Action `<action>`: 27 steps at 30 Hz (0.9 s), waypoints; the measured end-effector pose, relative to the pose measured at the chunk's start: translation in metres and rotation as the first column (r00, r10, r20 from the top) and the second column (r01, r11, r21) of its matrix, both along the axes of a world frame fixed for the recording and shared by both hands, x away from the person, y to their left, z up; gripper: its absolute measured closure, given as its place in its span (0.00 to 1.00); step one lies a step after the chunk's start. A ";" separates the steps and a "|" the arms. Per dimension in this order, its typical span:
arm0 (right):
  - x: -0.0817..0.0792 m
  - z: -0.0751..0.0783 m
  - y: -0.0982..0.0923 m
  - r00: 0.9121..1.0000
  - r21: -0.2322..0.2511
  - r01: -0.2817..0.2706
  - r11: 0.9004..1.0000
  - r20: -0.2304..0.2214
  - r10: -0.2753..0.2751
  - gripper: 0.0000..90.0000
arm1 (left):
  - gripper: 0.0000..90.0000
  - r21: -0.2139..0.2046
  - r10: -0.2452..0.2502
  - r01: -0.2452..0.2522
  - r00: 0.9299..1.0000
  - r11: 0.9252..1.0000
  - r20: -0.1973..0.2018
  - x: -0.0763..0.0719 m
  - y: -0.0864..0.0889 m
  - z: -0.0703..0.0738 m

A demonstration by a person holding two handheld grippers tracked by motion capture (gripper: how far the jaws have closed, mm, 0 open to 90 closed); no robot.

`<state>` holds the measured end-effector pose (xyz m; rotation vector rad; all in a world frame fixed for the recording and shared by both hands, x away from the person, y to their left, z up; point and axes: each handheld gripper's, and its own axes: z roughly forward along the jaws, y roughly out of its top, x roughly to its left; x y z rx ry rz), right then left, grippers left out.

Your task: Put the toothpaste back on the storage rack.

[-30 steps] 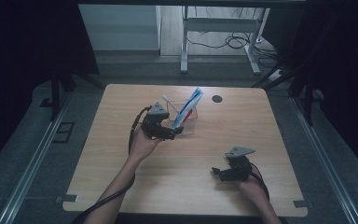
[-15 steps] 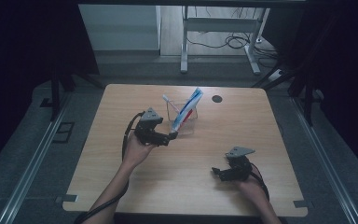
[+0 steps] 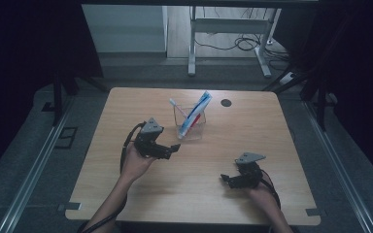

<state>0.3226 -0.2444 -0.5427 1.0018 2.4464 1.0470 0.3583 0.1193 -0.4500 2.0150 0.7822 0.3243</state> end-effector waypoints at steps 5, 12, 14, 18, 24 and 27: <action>0.000 0.000 0.000 1.000 0.001 0.001 1.000 -0.001 -0.001 0.14 | 0.06 0.005 0.001 -0.001 1.000 1.000 -0.005 -0.008 0.006 -0.004; 0.000 0.000 0.000 1.000 0.000 0.000 1.000 0.000 0.000 0.14 | 0.05 0.003 0.011 -0.011 1.000 1.000 -0.007 -0.020 0.016 -0.008; 0.000 0.000 0.000 1.000 0.001 0.001 1.000 0.000 -0.001 0.14 | 0.05 0.006 0.017 -0.017 1.000 1.000 -0.008 -0.024 0.020 -0.010; 0.000 0.000 0.000 1.000 0.001 0.001 1.000 0.000 -0.001 0.14 | 0.05 0.008 0.030 -0.030 0.999 1.000 -0.013 -0.031 0.027 -0.015; 0.000 0.000 0.000 1.000 0.001 0.001 1.000 0.000 -0.001 0.14 | 0.04 0.017 0.054 -0.054 0.998 0.998 -0.018 -0.043 0.040 -0.024; 0.000 0.000 0.000 1.000 0.001 0.001 1.000 0.000 -0.001 0.15 | 0.04 0.020 0.068 -0.068 0.997 0.997 -0.021 -0.051 0.047 -0.029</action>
